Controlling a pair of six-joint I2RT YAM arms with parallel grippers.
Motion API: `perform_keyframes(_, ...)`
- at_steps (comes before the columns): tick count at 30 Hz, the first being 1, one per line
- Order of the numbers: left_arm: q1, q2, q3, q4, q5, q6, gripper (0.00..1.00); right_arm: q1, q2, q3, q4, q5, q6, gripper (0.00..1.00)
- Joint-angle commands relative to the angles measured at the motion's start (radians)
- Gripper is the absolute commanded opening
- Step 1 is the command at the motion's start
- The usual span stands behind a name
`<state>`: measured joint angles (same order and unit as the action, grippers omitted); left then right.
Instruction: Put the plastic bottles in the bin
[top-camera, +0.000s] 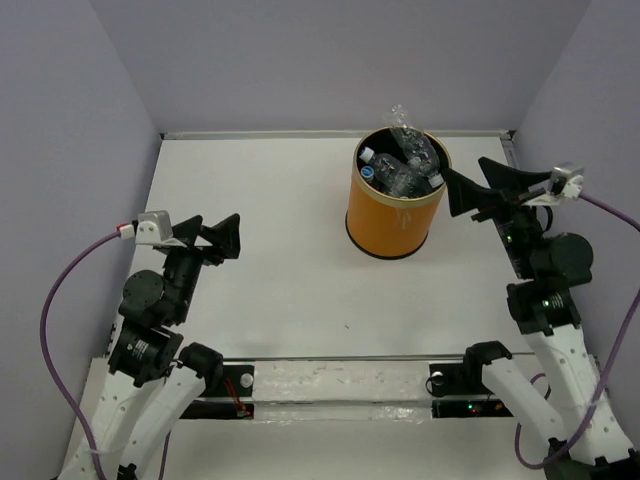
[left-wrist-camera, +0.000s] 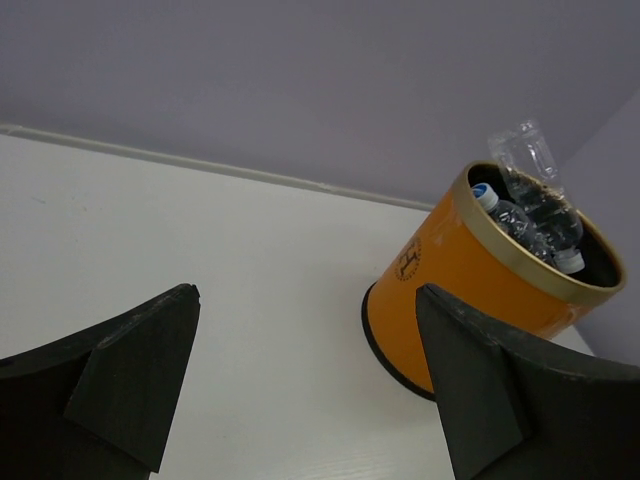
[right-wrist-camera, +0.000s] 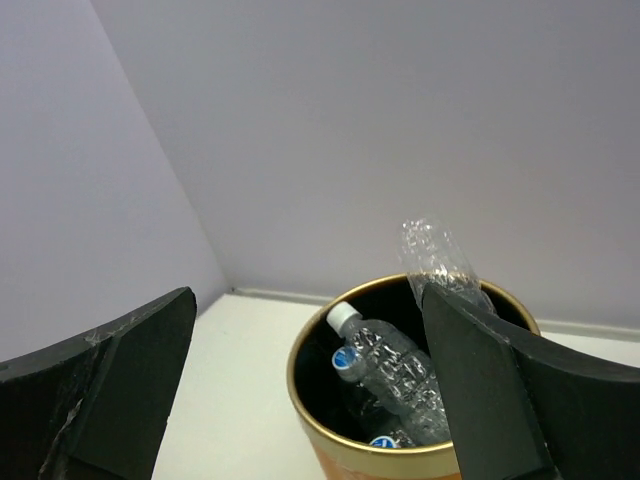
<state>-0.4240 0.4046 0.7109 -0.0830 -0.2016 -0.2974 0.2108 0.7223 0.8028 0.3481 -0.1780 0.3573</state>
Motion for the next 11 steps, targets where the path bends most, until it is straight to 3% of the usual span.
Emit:
perform_keyframes(1,-0.001,-0.044,0.034,0.123,0.092,-0.023,0.99,0.002,-0.213,0.098,-0.282,0.116,0.049,1.0)
perform_keyframes(6,-0.001,-0.036,0.096,0.15,0.174,-0.065,0.99,0.002,-0.452,0.05,-0.345,0.257,0.022,1.0)
perform_keyframes(11,-0.001,-0.021,0.107,0.143,0.14,-0.085,0.99,0.002,-0.501,0.016,-0.385,0.285,0.003,1.0)
